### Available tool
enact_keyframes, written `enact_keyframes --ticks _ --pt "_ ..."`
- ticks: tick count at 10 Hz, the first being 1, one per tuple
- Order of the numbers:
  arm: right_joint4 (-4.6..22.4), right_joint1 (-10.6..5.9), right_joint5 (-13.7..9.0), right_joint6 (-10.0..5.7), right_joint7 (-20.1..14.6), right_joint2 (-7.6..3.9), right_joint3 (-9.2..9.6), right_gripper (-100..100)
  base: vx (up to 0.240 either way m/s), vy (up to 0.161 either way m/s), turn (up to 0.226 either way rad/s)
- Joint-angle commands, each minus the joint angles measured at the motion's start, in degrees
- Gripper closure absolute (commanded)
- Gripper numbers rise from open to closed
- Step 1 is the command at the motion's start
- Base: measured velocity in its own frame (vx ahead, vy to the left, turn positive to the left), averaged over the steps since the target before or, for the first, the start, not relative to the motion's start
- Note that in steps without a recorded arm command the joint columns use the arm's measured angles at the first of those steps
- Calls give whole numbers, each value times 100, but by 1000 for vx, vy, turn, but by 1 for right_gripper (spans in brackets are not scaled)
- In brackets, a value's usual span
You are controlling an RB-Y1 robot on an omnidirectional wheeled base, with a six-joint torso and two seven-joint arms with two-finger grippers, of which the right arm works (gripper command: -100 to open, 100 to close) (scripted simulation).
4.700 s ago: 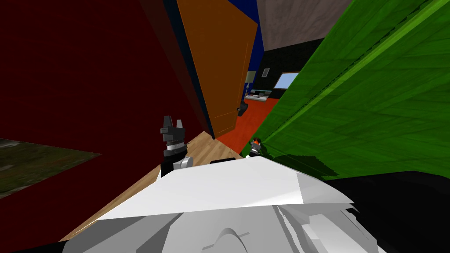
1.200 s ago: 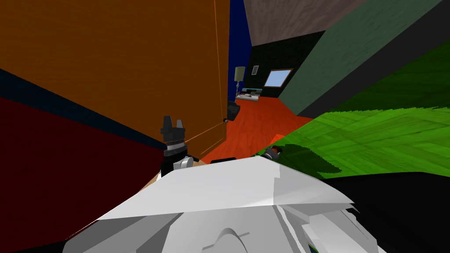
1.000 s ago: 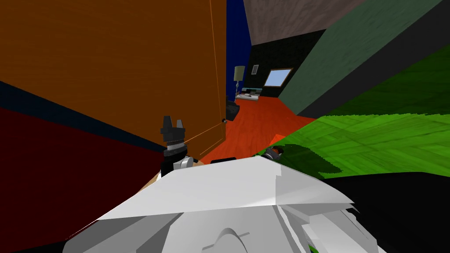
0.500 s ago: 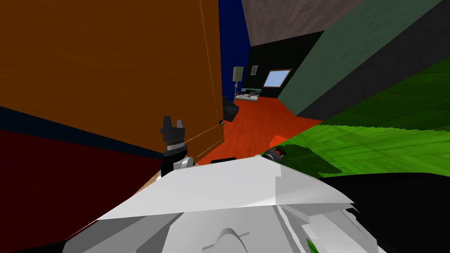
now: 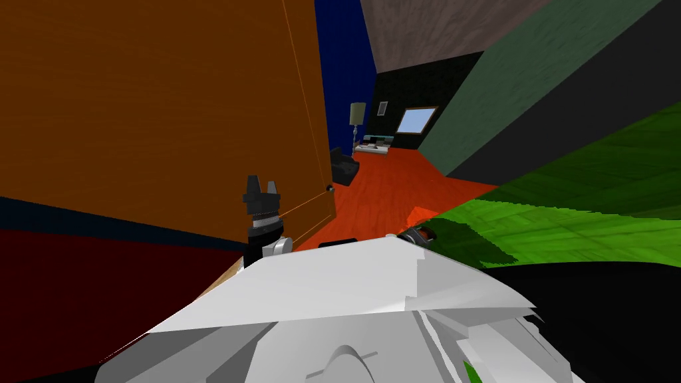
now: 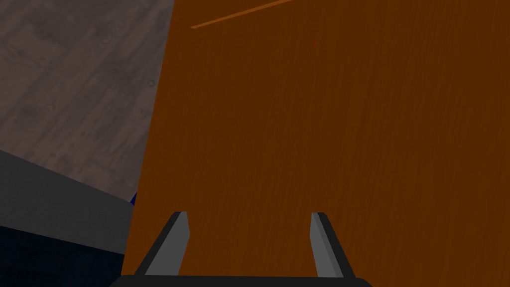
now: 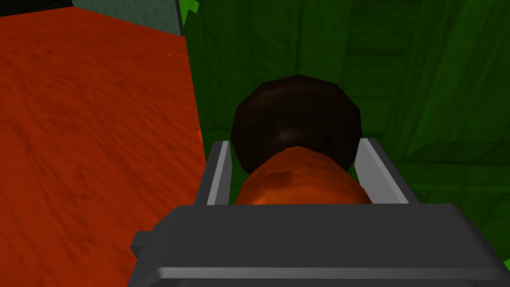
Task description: Push the door open
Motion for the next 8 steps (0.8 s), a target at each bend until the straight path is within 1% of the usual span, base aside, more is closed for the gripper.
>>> enact_keyframes --ticks 1,2,6,7,8 --pt "44 -44 -118 -170 107 6 -198 100 136 -167 -24" --pt "56 -67 -151 -195 141 33 -241 100 100 -163 -19" --pt "131 -204 -350 -345 346 252 -503 100 92 -165 -15" --pt "69 -166 -316 -285 321 253 -448 100 34 -79 3" --pt "62 -150 -388 -320 351 68 -545 100 63 -66 -31"
